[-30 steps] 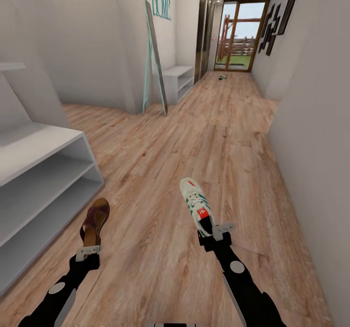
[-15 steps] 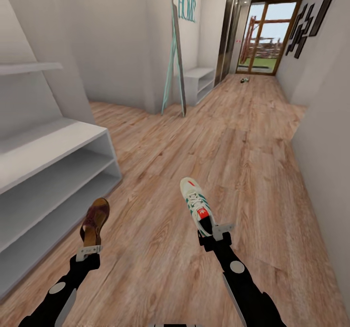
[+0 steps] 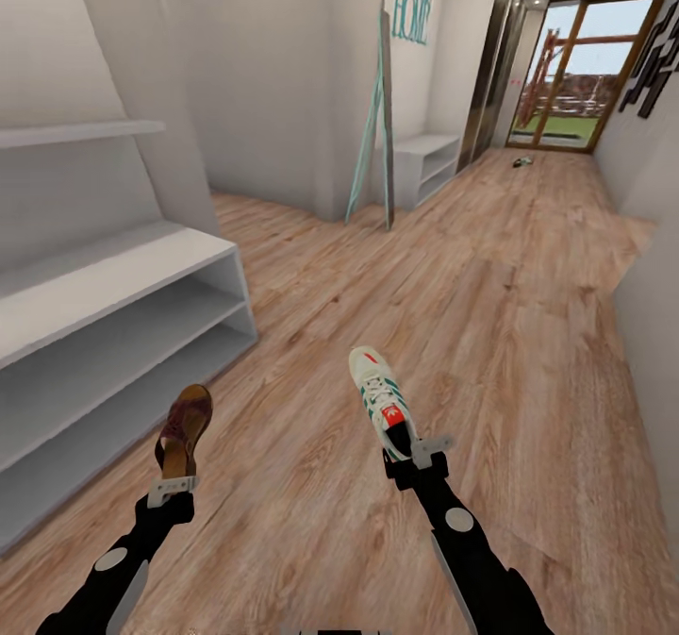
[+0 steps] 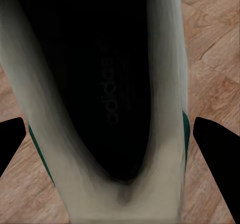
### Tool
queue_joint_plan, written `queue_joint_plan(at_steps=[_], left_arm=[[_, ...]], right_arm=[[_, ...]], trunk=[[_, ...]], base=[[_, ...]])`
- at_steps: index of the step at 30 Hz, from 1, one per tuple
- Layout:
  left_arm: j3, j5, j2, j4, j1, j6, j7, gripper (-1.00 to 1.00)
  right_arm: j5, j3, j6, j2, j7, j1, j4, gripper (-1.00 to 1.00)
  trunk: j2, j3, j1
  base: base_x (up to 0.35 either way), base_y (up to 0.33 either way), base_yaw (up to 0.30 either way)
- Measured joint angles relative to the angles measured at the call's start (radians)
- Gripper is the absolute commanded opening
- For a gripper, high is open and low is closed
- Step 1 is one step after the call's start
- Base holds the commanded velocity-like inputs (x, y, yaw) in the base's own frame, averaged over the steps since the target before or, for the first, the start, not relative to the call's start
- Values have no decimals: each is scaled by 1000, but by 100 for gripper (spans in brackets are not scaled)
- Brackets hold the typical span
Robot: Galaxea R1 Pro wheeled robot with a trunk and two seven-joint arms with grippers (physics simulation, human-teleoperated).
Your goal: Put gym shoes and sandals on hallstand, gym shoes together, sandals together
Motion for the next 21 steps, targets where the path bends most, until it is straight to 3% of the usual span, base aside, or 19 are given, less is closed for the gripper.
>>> queue_joint_plan(at_steps=[11,21], left_arm=[[1,1,3,0,0,4,1,-100],[2,2,3,0,0,2,4,-100]], right_arm=[[0,1,0,0,0,0,2,-100],[0,1,0,0,0,0,6,-100]], trunk=[[0,0,0],[0,0,0]], base=[[299,-50,280],[152,-227,280]])
